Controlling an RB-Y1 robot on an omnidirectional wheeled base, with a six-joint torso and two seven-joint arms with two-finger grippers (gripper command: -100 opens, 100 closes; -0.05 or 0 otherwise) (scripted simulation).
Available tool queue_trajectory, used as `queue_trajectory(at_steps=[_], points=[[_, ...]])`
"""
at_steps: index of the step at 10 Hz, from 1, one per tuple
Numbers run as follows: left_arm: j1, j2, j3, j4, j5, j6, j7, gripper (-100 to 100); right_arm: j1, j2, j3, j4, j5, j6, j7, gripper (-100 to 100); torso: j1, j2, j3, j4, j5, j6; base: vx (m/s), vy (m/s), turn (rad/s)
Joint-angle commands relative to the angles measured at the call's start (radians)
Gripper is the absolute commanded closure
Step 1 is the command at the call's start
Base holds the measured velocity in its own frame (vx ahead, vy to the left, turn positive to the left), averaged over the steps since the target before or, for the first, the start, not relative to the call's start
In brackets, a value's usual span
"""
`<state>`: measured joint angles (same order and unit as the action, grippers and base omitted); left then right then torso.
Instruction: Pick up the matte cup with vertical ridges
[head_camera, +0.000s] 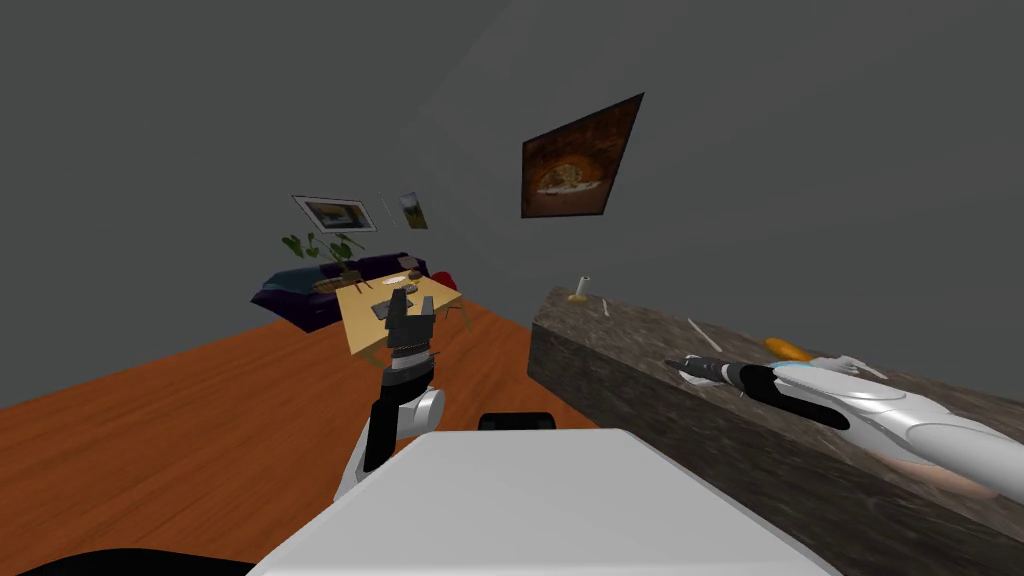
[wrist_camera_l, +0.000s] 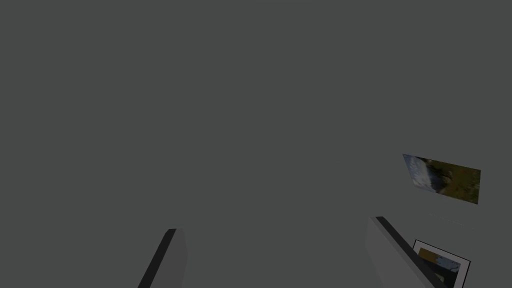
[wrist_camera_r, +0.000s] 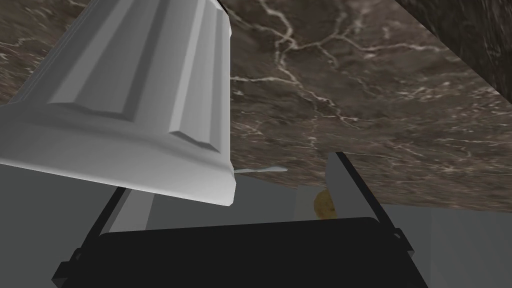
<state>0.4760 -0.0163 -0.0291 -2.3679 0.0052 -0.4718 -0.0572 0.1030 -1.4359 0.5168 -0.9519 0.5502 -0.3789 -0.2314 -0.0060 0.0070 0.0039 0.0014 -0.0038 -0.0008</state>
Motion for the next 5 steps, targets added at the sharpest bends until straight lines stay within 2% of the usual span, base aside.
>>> queue_trajectory(at_steps=[1, 2, 3, 4, 5], points=[[0.0, 0.0, 0.0, 0.0, 0.0, 0.0, 0.0, 0, -0.035, 0.002, 0.018, 0.05, 0.001, -0.004, -0.006, -100, 0.0, 0.0, 0.0, 0.0, 0.0, 0.0, -0.073, -0.001, 0.006], [0.0, 0.0, 0.0, 0.0, 0.0, 0.0, 0.0, 0, -0.078, 0.017, 0.067, 0.083, 0.002, -0.014, -0.039, -100, 0.0, -0.003, -0.002, -0.001, 0.0, 0.001, -0.133, 0.004, 0.294], [0.0, 0.0, 0.0, 0.0, 0.0, 0.0, 0.0, 0, -0.104, 0.017, 0.089, 0.106, 0.002, -0.014, -0.039, -100, 0.001, -0.002, -0.001, -0.001, 0.0, -0.001, -0.145, 0.011, 0.252], [0.0, 0.0, 0.0, 0.0, 0.0, 0.0, 0.0, 0, -0.116, 0.017, 0.089, 0.134, 0.002, -0.014, -0.039, -100, 0.001, -0.002, -0.001, 0.0, 0.0, -0.001, -0.068, 0.021, 0.021], [0.0, 0.0, 0.0, 0.0, 0.0, 0.0, 0.0, 0, -0.154, 0.033, 0.136, 0.161, 0.004, -0.024, -0.072, -100, 0.002, -0.005, -0.002, -0.001, 0.0, 0.0, -0.136, 0.041, 0.296]])
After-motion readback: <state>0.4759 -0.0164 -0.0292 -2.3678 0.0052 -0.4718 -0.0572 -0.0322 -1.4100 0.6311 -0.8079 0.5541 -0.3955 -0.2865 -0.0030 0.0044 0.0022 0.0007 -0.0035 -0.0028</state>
